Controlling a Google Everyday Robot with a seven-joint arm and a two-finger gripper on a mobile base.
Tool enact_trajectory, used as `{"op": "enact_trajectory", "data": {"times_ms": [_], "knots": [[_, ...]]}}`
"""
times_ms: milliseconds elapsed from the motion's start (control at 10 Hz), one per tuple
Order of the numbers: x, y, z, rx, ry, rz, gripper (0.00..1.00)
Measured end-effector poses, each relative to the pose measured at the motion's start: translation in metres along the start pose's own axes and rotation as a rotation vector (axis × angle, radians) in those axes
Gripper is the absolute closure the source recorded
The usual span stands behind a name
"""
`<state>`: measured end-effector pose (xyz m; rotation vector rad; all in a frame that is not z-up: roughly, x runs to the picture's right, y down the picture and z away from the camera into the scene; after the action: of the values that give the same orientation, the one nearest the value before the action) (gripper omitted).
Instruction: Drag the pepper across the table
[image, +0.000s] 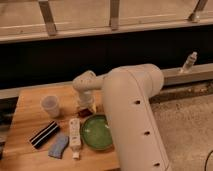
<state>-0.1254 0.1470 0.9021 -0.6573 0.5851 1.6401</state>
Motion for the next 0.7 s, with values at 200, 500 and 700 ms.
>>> {"op": "enact_trajectory", "data": {"times_ms": [200, 500, 700], "knots": [[0.0016, 0.0022, 0.0015, -0.011, 0.001, -0.01, 0.47], [0.0008, -0.0011, -0.0002, -0.008, 0.0, -0.005, 0.76], [0.0003, -0.002, -0.0022, -0.007, 0.0, -0.004, 0.96]]}}
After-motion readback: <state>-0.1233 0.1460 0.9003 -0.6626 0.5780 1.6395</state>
